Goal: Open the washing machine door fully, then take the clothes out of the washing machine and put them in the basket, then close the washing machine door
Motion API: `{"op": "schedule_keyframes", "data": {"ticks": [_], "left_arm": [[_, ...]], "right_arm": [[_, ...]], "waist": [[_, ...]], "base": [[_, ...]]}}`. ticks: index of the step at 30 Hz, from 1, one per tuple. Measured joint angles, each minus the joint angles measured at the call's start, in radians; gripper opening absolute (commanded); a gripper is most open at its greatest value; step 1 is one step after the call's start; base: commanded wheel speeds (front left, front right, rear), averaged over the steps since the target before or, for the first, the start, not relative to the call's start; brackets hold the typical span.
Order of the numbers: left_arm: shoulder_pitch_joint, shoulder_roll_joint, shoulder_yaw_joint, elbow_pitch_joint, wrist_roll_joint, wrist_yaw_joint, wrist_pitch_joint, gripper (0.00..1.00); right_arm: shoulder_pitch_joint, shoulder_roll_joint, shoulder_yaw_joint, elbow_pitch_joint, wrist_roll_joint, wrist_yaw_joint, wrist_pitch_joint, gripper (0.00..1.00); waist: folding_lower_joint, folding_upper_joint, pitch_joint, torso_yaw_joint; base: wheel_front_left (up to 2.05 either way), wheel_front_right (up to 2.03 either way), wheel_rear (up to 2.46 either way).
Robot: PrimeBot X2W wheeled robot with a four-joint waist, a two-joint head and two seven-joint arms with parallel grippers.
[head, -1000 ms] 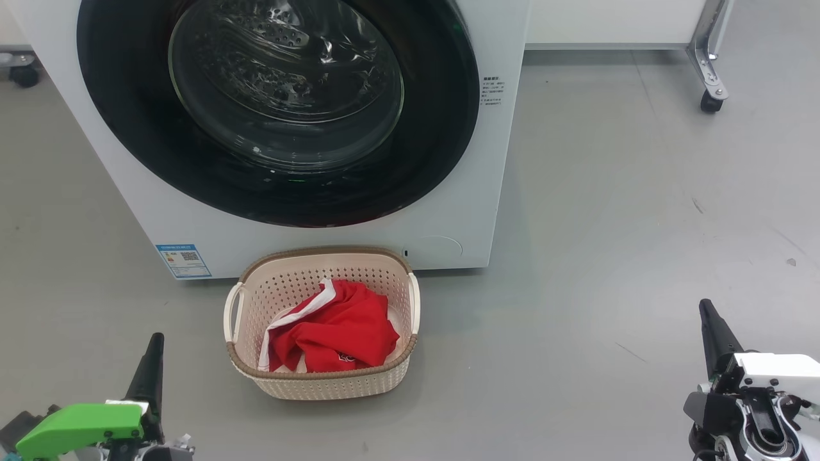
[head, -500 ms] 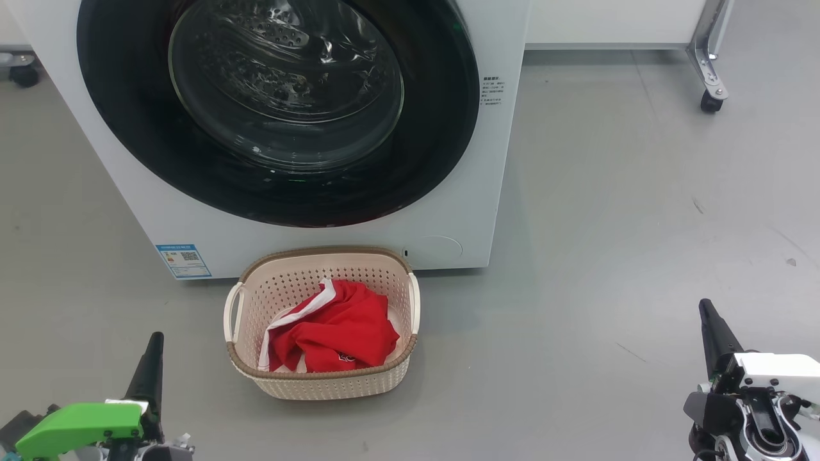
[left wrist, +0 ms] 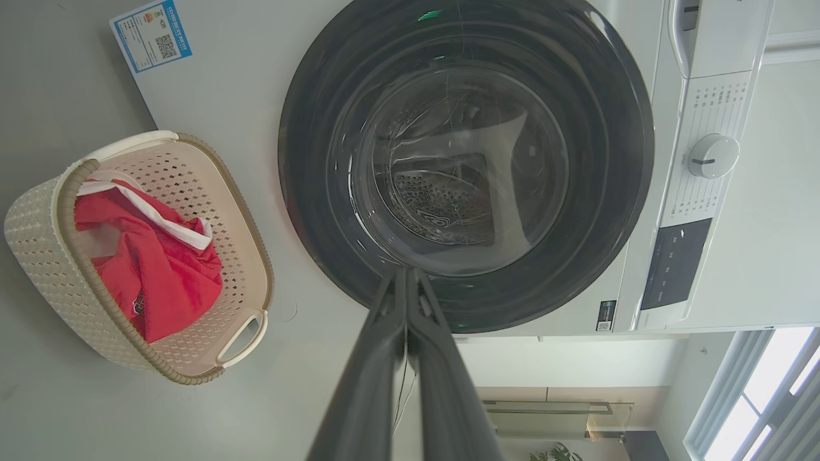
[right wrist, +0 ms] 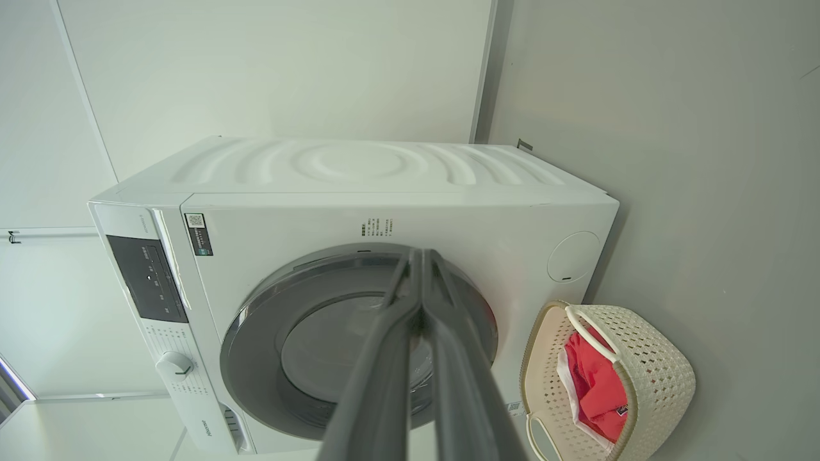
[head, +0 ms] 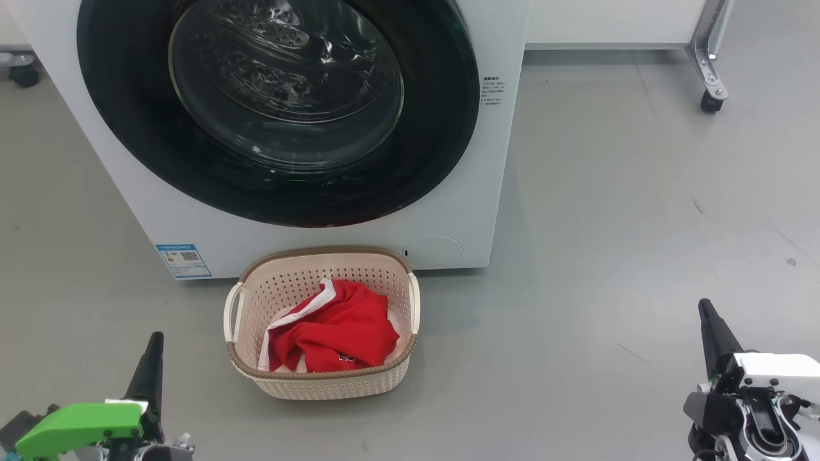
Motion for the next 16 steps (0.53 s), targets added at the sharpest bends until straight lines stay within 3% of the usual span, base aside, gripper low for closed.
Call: {"op": "schedule_keyframes", "data": {"ticks": [16], "left_arm": [[0.0, -0.001, 0.002, -0.001, 0.0, 0.0, 0.003, 0.0]], "right_arm": [[0.0, 0.001, -0.001, 0.0, 0.0, 0.0, 0.0, 0.0]], "waist": [[0.0, 0.0, 0.0, 0.0]], "base": [[0.0, 0.0, 0.0]]}}
